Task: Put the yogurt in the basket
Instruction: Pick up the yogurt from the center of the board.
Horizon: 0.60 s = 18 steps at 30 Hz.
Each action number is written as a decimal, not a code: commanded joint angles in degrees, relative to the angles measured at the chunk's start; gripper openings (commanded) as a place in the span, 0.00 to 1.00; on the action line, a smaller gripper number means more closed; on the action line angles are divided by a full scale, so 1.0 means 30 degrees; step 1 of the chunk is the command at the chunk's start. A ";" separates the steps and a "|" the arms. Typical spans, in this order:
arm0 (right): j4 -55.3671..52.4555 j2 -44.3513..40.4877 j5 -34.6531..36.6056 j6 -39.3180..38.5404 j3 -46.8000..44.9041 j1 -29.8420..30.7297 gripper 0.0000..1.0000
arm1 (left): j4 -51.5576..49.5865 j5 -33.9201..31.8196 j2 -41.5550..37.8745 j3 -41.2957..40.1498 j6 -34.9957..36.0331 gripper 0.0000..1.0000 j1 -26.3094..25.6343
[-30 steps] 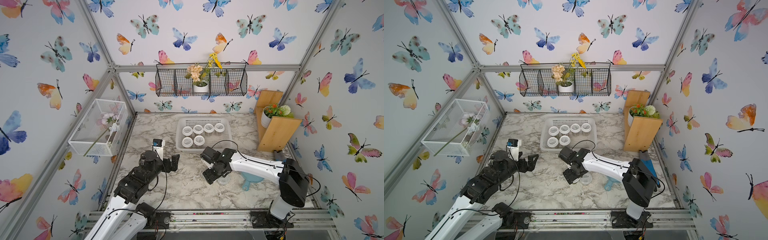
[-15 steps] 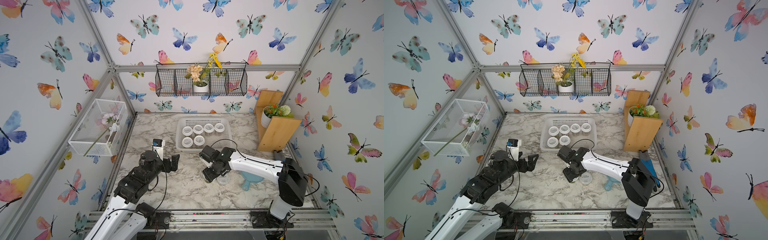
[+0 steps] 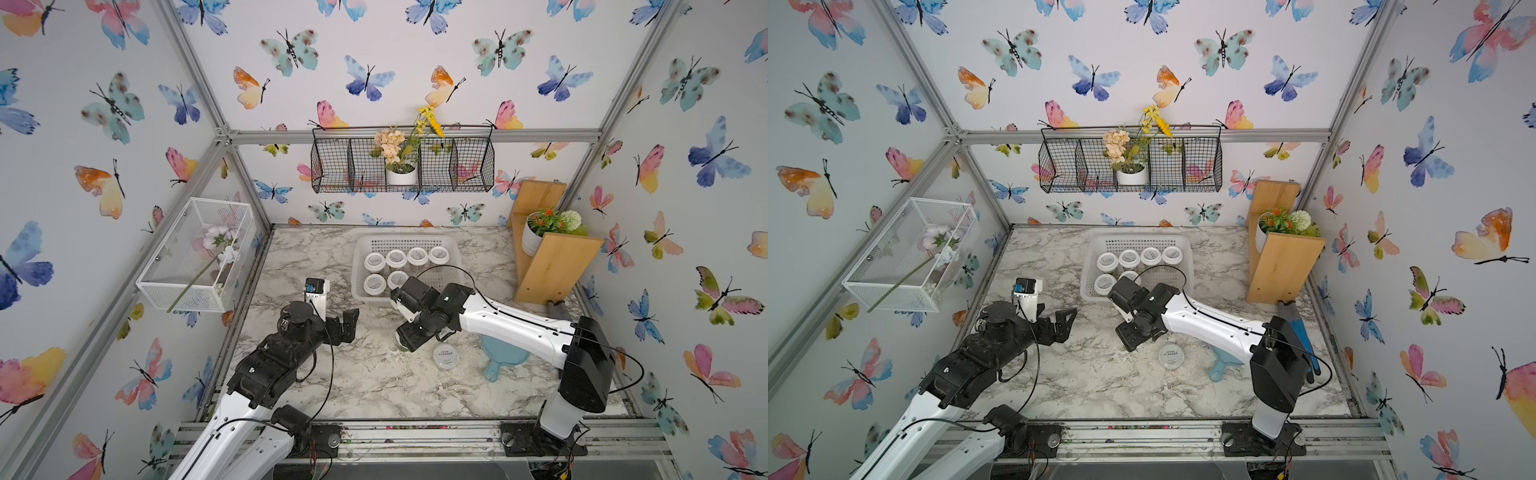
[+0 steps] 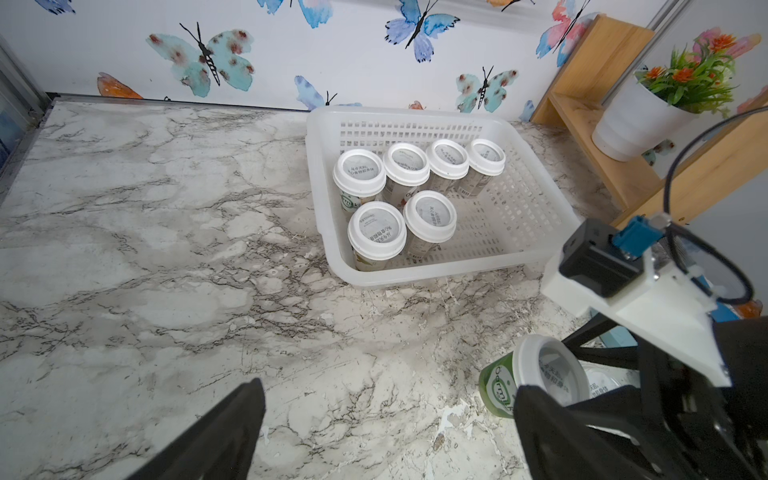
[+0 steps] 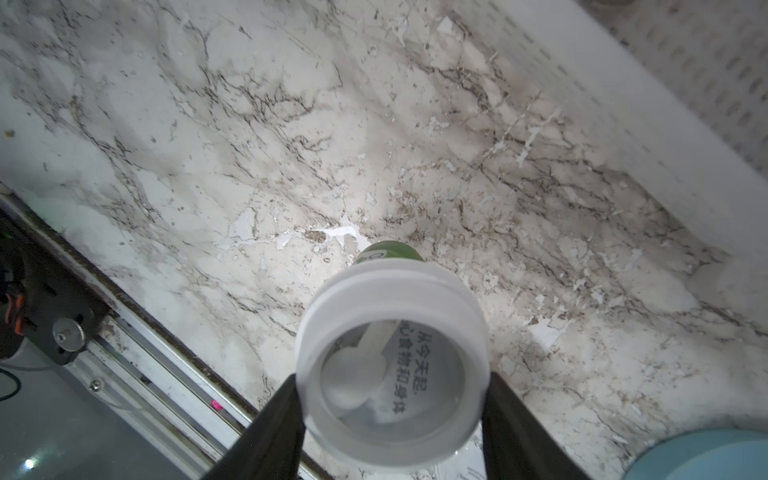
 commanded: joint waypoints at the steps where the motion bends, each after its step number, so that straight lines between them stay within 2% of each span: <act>1: -0.0341 -0.0028 -0.0164 -0.0474 0.1255 0.0122 0.61 | 0.0304 0.0239 -0.0180 -0.0177 0.0162 0.99 0.0107; 8: -0.0554 0.0469 0.0324 -0.0830 0.2665 0.0063 0.62 | 0.0312 0.0233 -0.0283 -0.0177 0.0162 1.00 0.0101; 18: -0.0244 0.0310 0.0421 -0.0887 0.2620 -0.0110 0.62 | 0.0333 0.0269 -0.0365 -0.0206 0.0162 1.00 0.0103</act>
